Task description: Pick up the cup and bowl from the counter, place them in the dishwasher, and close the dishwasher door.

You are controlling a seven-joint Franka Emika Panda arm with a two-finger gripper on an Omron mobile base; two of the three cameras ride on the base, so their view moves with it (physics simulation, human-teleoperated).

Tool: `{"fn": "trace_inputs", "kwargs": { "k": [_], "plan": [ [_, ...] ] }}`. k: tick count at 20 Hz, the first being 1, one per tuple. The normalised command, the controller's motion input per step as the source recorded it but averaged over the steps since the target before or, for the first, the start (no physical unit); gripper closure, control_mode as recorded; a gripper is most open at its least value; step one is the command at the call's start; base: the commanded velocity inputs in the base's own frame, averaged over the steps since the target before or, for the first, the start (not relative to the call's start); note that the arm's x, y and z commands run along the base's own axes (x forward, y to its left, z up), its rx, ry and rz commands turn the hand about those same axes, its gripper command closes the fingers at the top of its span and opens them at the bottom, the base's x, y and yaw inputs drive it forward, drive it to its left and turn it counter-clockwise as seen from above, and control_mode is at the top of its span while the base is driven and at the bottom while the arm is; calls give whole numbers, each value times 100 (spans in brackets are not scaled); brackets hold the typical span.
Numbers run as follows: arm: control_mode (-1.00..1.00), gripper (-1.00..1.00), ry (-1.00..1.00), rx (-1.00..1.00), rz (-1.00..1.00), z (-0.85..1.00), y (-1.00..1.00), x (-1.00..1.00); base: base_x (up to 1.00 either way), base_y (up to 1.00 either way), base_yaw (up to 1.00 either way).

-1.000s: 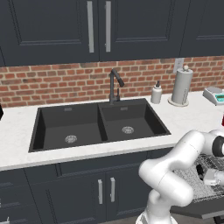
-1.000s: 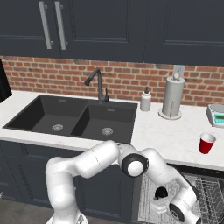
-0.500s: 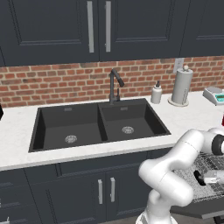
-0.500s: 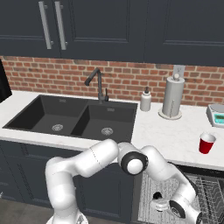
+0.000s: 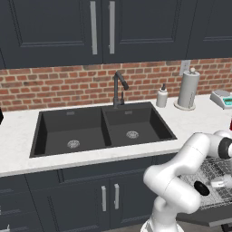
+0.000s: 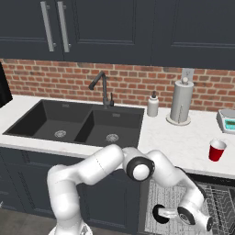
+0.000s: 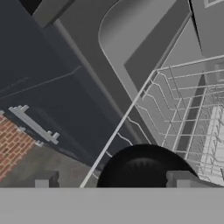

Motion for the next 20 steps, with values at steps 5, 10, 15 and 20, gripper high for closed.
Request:
{"fn": "trace_inputs", "kwargs": {
  "k": [5,10,15,20],
  "plan": [
    [-100,-100,4,0,0,2,-25,2,0,0,0],
    [-100,-100,2,-3,-4,26,-21,-8,0,0,0],
    [-100,-100,0,-10,-4,77,-11,-16,0,0,0],
    [-100,-100,0,-12,0,100,-10,-24,0,0,0]
  ]
}}
